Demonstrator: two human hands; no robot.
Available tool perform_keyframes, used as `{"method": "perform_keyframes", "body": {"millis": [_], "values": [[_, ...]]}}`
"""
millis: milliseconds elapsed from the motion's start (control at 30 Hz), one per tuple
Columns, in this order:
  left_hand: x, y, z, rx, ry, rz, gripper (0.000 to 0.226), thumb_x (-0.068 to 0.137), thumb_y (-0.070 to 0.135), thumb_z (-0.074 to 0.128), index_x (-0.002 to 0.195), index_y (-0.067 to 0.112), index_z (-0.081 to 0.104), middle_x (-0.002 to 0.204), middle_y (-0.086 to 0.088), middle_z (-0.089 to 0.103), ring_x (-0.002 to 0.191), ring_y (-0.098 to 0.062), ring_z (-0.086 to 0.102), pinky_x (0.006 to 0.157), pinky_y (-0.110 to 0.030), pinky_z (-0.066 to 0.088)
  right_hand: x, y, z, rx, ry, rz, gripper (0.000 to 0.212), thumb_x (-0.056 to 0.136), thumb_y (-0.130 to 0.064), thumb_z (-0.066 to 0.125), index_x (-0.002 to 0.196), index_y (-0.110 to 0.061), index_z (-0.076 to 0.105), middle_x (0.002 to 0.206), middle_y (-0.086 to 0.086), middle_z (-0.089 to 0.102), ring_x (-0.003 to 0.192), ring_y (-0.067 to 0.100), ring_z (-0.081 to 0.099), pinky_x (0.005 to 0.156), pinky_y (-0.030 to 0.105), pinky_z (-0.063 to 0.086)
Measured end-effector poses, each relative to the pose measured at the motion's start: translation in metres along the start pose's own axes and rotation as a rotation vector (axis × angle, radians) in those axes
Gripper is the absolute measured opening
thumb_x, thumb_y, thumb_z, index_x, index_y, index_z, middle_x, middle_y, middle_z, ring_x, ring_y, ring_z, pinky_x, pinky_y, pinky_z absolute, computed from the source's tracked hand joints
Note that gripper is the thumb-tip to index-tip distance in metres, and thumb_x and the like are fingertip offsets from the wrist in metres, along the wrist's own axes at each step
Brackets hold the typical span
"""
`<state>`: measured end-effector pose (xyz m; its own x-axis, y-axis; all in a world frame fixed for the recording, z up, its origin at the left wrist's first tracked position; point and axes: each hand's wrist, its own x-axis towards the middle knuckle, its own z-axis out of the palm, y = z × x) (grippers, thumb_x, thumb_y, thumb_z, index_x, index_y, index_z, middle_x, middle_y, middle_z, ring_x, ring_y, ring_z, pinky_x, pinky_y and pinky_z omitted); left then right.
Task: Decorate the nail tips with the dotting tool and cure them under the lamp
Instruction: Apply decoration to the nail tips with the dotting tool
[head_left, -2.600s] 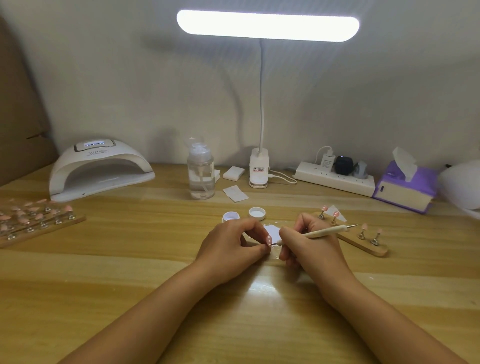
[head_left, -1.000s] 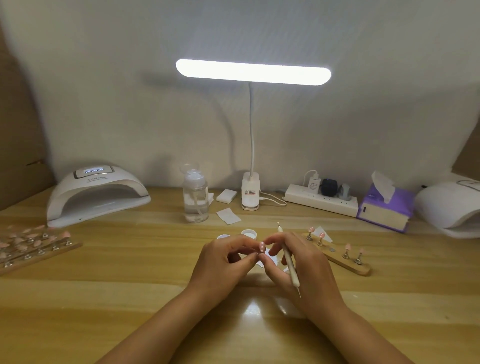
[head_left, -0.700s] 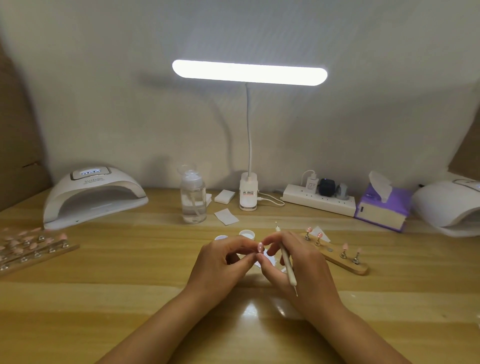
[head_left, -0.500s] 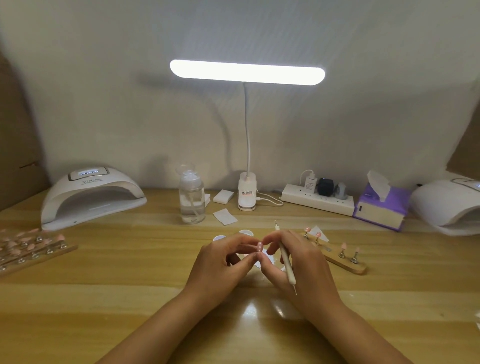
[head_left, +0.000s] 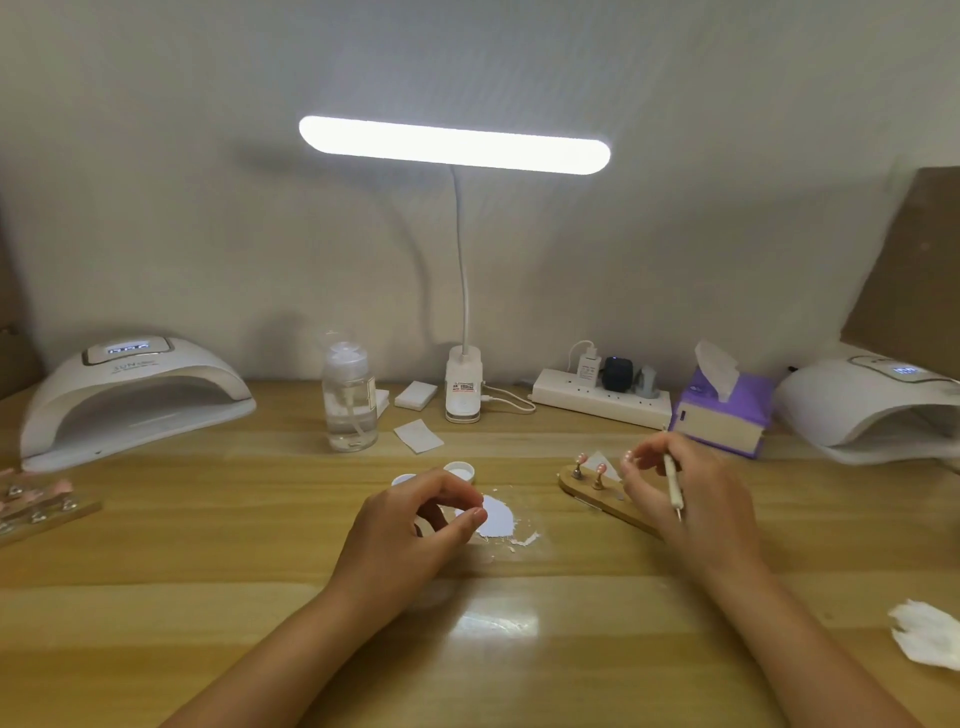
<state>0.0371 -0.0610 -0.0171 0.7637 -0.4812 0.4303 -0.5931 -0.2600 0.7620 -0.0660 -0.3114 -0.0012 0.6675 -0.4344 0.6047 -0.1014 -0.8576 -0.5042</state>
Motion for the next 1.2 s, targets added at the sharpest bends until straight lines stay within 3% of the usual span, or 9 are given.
{"method": "perform_keyframes", "body": {"millis": [267, 500, 700, 833, 1200], "values": [[0.001, -0.001, 0.0, -0.012, -0.015, 0.003, 0.009, 0.083, 0.022, 0.077, 0.082, 0.029, 0.072, 0.082, 0.02, 0.071, 0.067, -0.006, 0.06, 0.057, -0.016, 0.04, -0.002, 0.009, 0.004, -0.026, -0.086, 0.057, 0.011, 0.089, -0.031, 0.071, 0.092, -0.022, 0.065, 0.084, -0.009, 0.065, 0.08, 0.009, 0.06, 0.077, 0.039, 0.052], [0.001, -0.001, 0.0, -0.005, -0.013, 0.002, 0.009, 0.083, 0.023, 0.077, 0.081, 0.03, 0.072, 0.082, 0.02, 0.071, 0.068, -0.005, 0.061, 0.056, -0.017, 0.041, -0.004, 0.007, 0.004, -0.064, -0.138, 0.094, 0.012, 0.088, -0.037, 0.07, 0.09, -0.027, 0.063, 0.082, -0.012, 0.063, 0.079, 0.008, 0.06, 0.071, 0.03, 0.043], [0.0, -0.001, -0.001, -0.002, -0.015, -0.002, 0.009, 0.083, 0.024, 0.077, 0.08, 0.031, 0.071, 0.082, 0.02, 0.071, 0.068, -0.005, 0.061, 0.057, -0.017, 0.042, -0.002, 0.007, -0.001, -0.204, -0.221, 0.194, 0.026, 0.083, -0.052, 0.066, 0.094, -0.035, 0.05, 0.085, -0.018, 0.056, 0.086, 0.009, 0.055, 0.082, 0.035, 0.041], [0.001, -0.001, -0.001, -0.001, -0.022, -0.006, 0.009, 0.083, 0.025, 0.077, 0.08, 0.032, 0.071, 0.082, 0.02, 0.071, 0.069, -0.004, 0.061, 0.058, -0.016, 0.041, 0.0, 0.005, -0.008, -0.29, -0.296, 0.213, 0.022, 0.082, -0.049, 0.062, 0.085, -0.033, 0.047, 0.086, -0.016, 0.054, 0.087, 0.01, 0.052, 0.084, 0.036, 0.042], [0.001, -0.004, 0.0, 0.011, -0.02, -0.009, 0.011, 0.083, 0.025, 0.077, 0.078, 0.032, 0.07, 0.08, 0.021, 0.07, 0.068, -0.004, 0.06, 0.058, -0.014, 0.041, -0.001, 0.002, -0.01, -0.343, -0.299, 0.16, 0.017, 0.086, -0.041, 0.061, 0.083, -0.034, 0.046, 0.085, -0.016, 0.052, 0.086, 0.009, 0.049, 0.082, 0.034, 0.036]]}}
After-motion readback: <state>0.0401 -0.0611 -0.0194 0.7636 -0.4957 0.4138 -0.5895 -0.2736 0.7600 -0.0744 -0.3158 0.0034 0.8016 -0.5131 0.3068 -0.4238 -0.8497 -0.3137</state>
